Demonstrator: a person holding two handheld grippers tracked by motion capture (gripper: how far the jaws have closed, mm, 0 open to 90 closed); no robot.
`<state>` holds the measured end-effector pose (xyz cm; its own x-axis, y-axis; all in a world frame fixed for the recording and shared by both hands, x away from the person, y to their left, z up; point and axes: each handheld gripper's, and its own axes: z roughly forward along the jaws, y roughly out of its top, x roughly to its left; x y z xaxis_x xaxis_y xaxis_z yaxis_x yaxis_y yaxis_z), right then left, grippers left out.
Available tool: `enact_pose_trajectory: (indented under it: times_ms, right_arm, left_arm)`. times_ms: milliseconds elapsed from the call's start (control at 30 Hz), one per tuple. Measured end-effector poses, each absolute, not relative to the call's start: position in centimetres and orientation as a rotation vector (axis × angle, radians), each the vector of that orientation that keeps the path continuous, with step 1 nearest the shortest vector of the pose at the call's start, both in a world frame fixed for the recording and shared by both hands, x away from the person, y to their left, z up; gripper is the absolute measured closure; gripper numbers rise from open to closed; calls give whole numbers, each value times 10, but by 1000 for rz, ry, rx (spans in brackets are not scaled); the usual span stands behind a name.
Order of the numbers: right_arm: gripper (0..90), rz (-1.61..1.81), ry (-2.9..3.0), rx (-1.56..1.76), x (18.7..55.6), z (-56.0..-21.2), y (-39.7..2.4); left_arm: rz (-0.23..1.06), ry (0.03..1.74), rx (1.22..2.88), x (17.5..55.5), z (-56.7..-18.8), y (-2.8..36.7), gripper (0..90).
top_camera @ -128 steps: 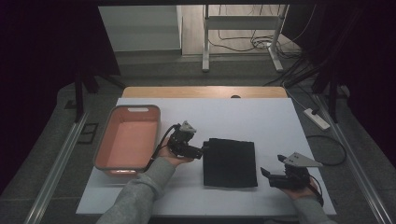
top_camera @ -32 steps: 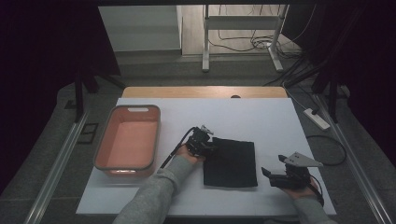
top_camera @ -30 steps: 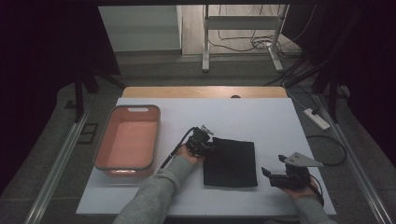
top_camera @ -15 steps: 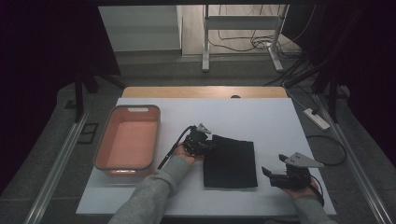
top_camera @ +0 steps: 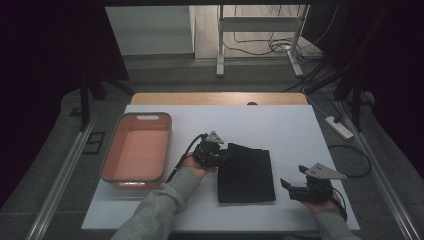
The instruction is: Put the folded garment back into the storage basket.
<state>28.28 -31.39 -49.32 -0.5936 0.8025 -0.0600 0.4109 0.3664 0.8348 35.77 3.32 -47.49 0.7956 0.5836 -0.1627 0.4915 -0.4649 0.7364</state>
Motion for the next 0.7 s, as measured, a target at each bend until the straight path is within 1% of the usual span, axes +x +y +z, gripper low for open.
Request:
enact_pose_trajectory:
  times_ms: [267,700]
  right_arm:
    - [171,1128,2167,1054,283,-493,-314]
    - [171,1128,2164,1056,283,-493,-314]
  left_arm:
    - [121,776,2110,353,-464,37,738]
    - [146,725,2063,346,-439,41,740]
